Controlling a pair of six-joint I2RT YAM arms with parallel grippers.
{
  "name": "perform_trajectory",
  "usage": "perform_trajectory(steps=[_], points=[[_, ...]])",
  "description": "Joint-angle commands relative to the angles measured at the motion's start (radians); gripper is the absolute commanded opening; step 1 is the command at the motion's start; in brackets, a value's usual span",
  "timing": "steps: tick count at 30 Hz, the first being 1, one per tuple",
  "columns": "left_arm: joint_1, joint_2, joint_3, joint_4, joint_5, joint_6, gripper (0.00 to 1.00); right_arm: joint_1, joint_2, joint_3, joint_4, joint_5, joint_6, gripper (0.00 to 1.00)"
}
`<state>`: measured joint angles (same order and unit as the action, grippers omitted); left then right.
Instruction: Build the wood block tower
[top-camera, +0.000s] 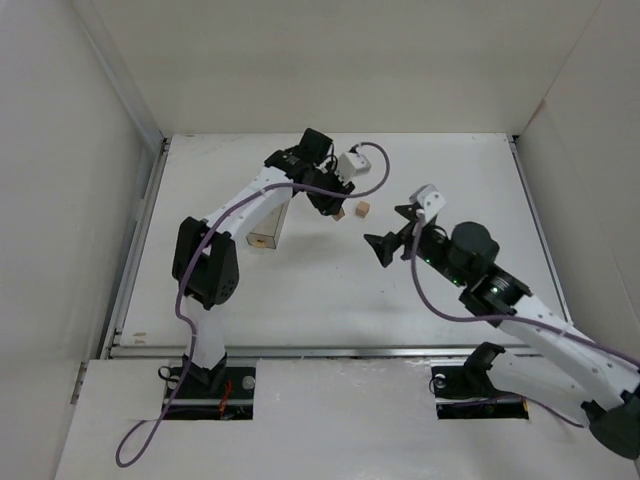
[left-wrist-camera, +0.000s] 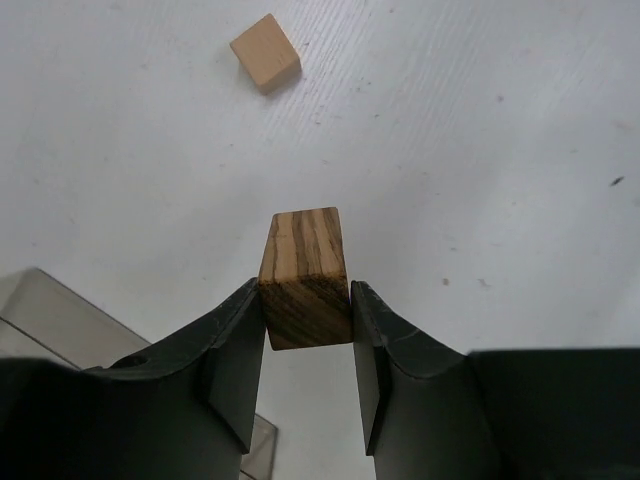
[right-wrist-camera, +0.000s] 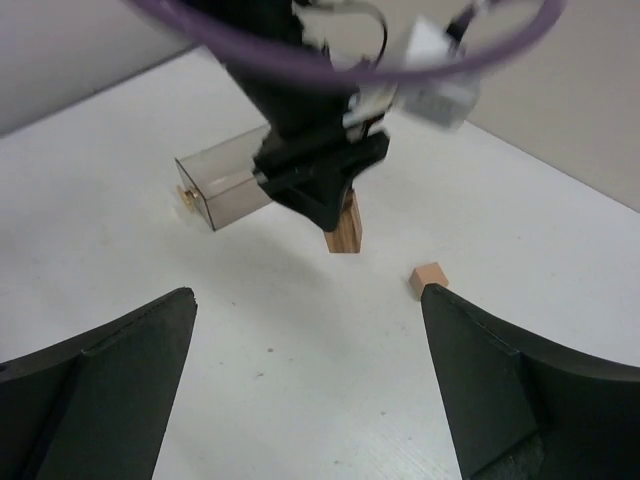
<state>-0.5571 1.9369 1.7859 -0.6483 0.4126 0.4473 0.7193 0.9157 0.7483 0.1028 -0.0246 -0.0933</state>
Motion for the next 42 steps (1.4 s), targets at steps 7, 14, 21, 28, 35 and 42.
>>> perform_trajectory(steps=[7,14,21,28,35,42], points=[[-0.141,0.095,-0.069,0.041,-0.090,0.464,0.00,-0.011,-0.305,0.132,-0.373,0.320,0.148,1.00],[-0.178,0.165,-0.049,-0.008,-0.118,0.476,0.00,-0.011,-0.337,0.154,-0.419,0.391,0.148,1.00],[-0.187,0.177,-0.049,-0.008,-0.107,0.453,0.08,-0.011,-0.357,0.145,-0.431,0.400,0.158,1.00],[-0.187,0.177,-0.049,0.001,-0.107,0.453,0.32,-0.011,-0.376,0.145,-0.431,0.391,0.167,1.00],[-0.176,0.117,-0.086,0.036,-0.083,0.476,0.56,-0.011,-0.376,0.145,-0.431,0.335,0.188,1.00],[-0.155,0.065,-0.043,0.007,-0.083,0.455,0.59,-0.011,-0.327,0.192,-0.431,0.406,0.233,1.00]])
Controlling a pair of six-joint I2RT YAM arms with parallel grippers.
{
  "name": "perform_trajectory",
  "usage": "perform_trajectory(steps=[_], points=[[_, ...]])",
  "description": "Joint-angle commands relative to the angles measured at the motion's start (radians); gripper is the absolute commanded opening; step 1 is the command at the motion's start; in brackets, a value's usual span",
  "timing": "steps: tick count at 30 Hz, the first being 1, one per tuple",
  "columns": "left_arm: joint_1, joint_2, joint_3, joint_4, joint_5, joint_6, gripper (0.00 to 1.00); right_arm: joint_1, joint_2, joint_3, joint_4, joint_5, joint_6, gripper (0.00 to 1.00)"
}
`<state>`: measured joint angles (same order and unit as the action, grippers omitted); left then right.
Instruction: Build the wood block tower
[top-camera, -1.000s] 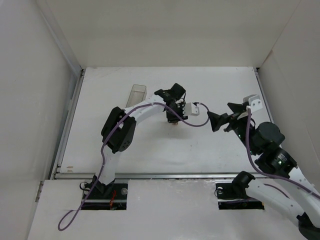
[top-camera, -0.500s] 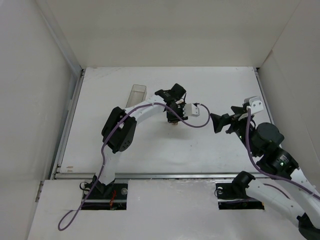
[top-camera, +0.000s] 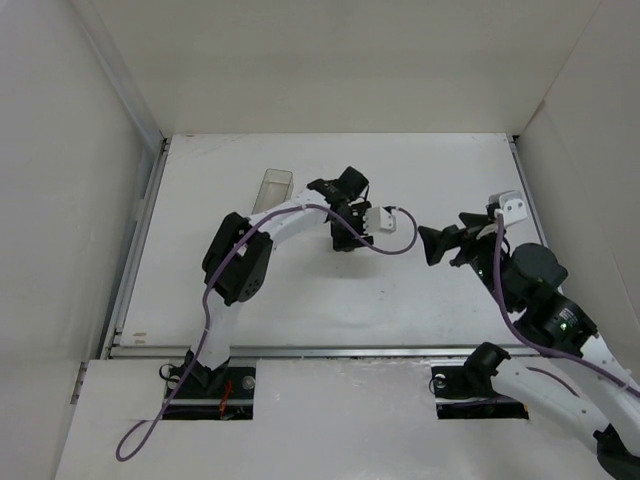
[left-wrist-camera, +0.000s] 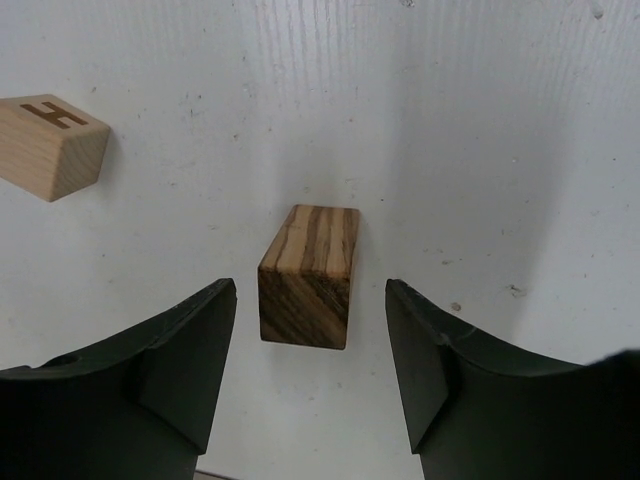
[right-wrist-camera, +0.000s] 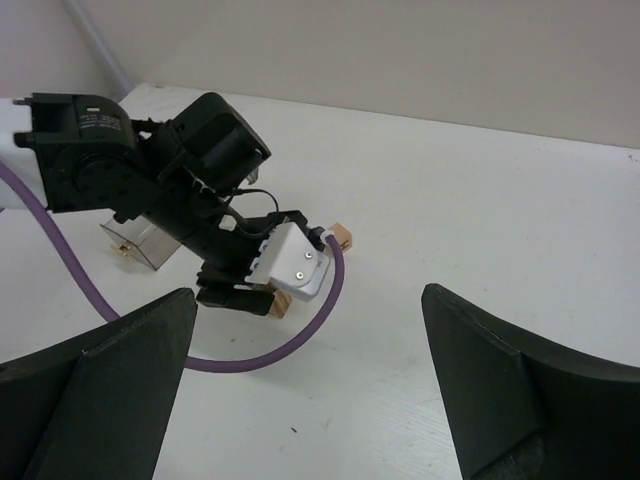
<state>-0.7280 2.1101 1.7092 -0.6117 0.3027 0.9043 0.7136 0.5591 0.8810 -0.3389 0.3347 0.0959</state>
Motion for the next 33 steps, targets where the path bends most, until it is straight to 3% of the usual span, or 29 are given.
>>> perform_trajectory(steps=[1,5,6,8,9,10,12,16,19,20,27,33], points=[[0.025,-0.122,0.046,-0.055,0.048,-0.013,0.59,-0.005,0.051,0.079,0.002,0.070,0.044,1.00],[0.090,-0.261,-0.009,-0.076,0.128,-0.051,0.59,-0.034,0.258,0.318,-0.096,0.113,0.028,1.00],[0.110,-0.333,-0.022,-0.076,0.150,-0.067,0.59,-0.046,0.377,0.375,-0.118,0.086,0.015,1.00],[0.186,-0.406,-0.046,-0.065,0.225,-0.117,0.59,-0.078,0.509,0.500,-0.193,-0.023,-0.024,1.00],[0.217,-0.438,-0.072,-0.056,0.251,-0.151,0.59,-0.118,0.578,0.642,-0.224,-0.073,-0.039,1.00],[0.278,-0.496,-0.085,-0.046,0.284,-0.222,0.60,-0.137,0.719,0.717,-0.256,-0.183,-0.059,1.00],[0.362,-0.551,-0.115,-0.016,0.267,-0.341,0.60,-0.179,0.920,0.922,-0.366,-0.303,-0.080,1.00],[0.461,-0.608,-0.190,0.039,0.170,-0.462,0.60,-0.206,1.139,1.116,-0.407,-0.348,-0.114,1.00],[0.539,-0.680,-0.290,0.101,0.119,-0.518,0.60,-0.217,1.340,1.212,-0.466,-0.359,-0.182,0.98],[0.539,-0.711,-0.308,0.101,0.105,-0.518,0.60,-0.227,1.431,1.231,-0.485,-0.359,-0.197,0.93],[0.550,-0.808,-0.433,0.153,0.032,-0.561,0.60,-0.247,1.610,1.179,-0.460,-0.385,-0.277,0.84],[0.550,-0.809,-0.442,0.164,-0.016,-0.579,0.60,-0.256,1.726,1.227,-0.451,-0.439,-0.308,0.78]])
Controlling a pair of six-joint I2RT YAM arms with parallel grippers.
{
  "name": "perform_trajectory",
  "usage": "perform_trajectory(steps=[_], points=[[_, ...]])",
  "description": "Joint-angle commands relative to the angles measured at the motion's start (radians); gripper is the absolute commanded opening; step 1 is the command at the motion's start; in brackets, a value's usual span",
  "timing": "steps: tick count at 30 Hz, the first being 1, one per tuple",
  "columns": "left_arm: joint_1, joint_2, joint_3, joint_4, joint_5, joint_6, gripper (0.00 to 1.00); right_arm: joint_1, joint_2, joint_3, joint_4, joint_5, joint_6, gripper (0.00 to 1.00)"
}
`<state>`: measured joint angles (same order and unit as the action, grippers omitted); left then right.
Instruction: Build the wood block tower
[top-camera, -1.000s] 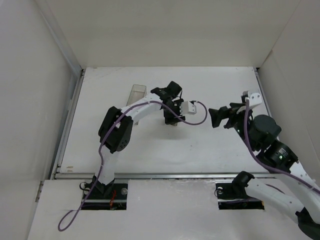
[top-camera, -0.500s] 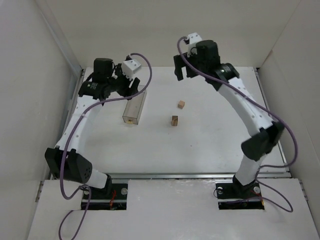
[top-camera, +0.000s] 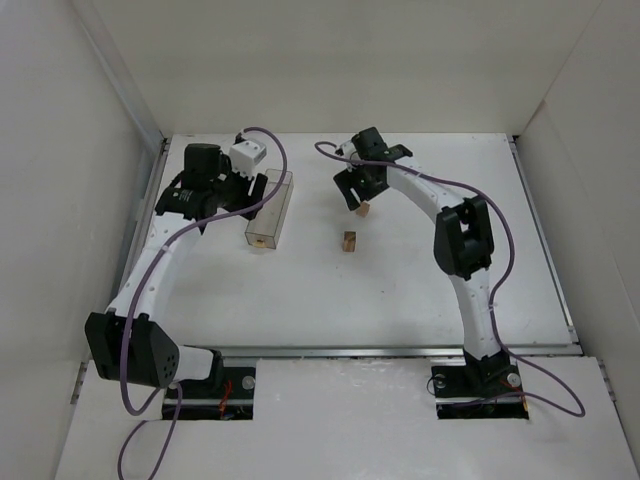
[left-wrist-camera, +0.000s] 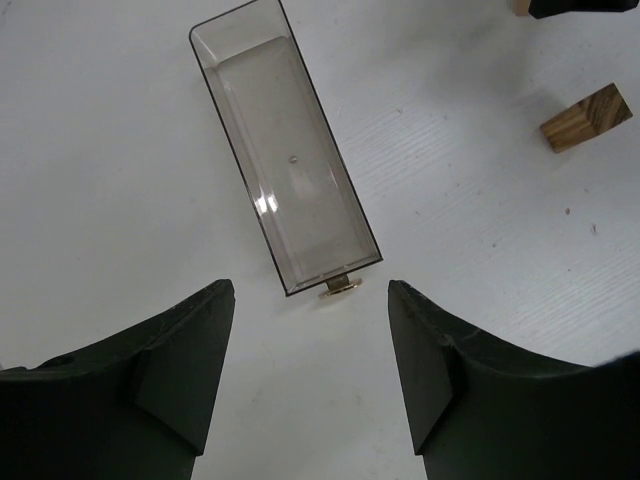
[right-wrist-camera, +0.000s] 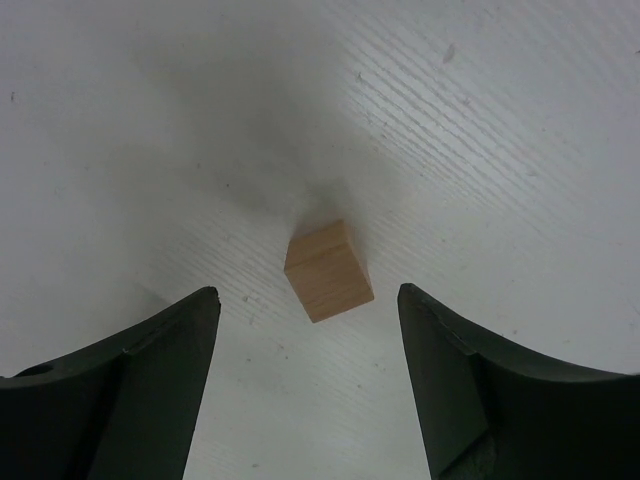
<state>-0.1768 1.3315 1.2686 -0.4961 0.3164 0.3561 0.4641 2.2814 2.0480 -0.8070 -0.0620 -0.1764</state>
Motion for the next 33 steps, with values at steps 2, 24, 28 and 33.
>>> perform_trajectory(steps=[2,24,28,33], points=[[-0.001,-0.020,0.009,0.037,-0.030,-0.031,0.60,-0.007,0.016,0.060,0.017,-0.054,-0.046,0.77],[0.017,0.009,0.028,0.028,-0.030,-0.022,0.60,-0.007,0.018,-0.058,0.084,-0.006,0.000,0.05],[0.017,0.009,0.038,0.047,-0.040,-0.037,0.60,-0.007,-0.035,-0.058,0.085,0.073,0.173,0.00],[0.017,0.009,0.048,0.079,-0.100,-0.097,0.62,-0.007,-0.247,-0.172,0.085,0.189,0.556,0.00]])
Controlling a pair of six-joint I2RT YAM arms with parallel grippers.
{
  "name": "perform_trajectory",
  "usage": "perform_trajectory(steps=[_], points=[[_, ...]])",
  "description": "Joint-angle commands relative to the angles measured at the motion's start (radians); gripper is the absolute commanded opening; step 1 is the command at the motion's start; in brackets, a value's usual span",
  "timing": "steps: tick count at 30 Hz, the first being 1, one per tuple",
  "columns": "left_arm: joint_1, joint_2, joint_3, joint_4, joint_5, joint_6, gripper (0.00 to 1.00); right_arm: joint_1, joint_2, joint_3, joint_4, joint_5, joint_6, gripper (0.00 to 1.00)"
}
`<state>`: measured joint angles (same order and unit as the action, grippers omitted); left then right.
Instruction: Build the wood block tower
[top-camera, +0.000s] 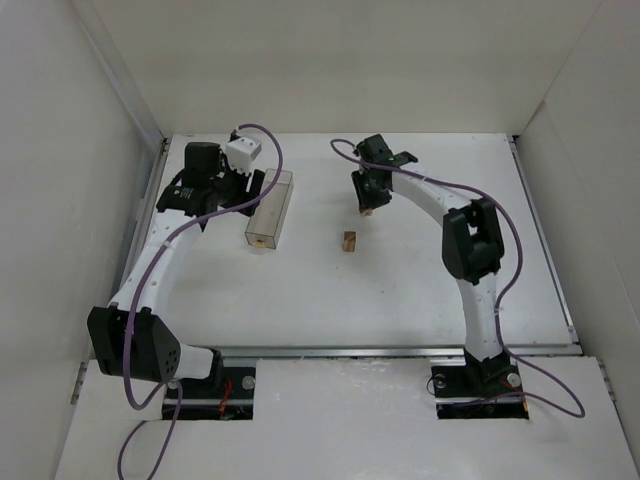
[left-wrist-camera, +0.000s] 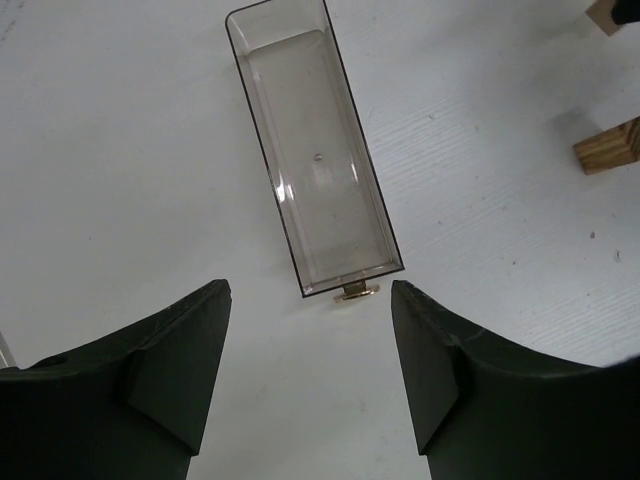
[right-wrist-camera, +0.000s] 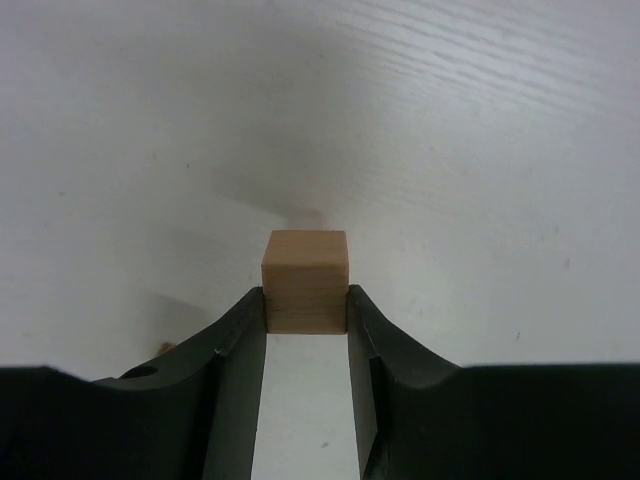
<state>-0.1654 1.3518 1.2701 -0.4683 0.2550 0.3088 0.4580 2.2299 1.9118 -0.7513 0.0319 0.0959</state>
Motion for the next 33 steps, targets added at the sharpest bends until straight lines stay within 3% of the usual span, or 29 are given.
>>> perform_trajectory(steps=[1,6,10,16,33], points=[[0.006,-0.011,0.046,0.051,-0.039,-0.050,0.62,-0.001,-0.232,-0.071,0.050,0.095,0.318,0.00],[0.006,-0.011,0.035,0.069,-0.075,-0.071,0.66,0.076,-0.391,-0.264,0.059,0.120,0.452,0.00],[0.006,-0.011,0.026,0.069,-0.120,-0.102,0.71,0.129,-0.452,-0.329,0.058,0.120,0.530,0.00],[0.006,-0.011,0.008,0.088,-0.191,-0.151,0.80,0.203,-0.412,-0.319,0.015,0.163,0.597,0.00],[-0.003,-0.029,-0.020,0.097,-0.201,-0.151,0.81,0.222,-0.354,-0.318,-0.025,0.197,0.597,0.00]])
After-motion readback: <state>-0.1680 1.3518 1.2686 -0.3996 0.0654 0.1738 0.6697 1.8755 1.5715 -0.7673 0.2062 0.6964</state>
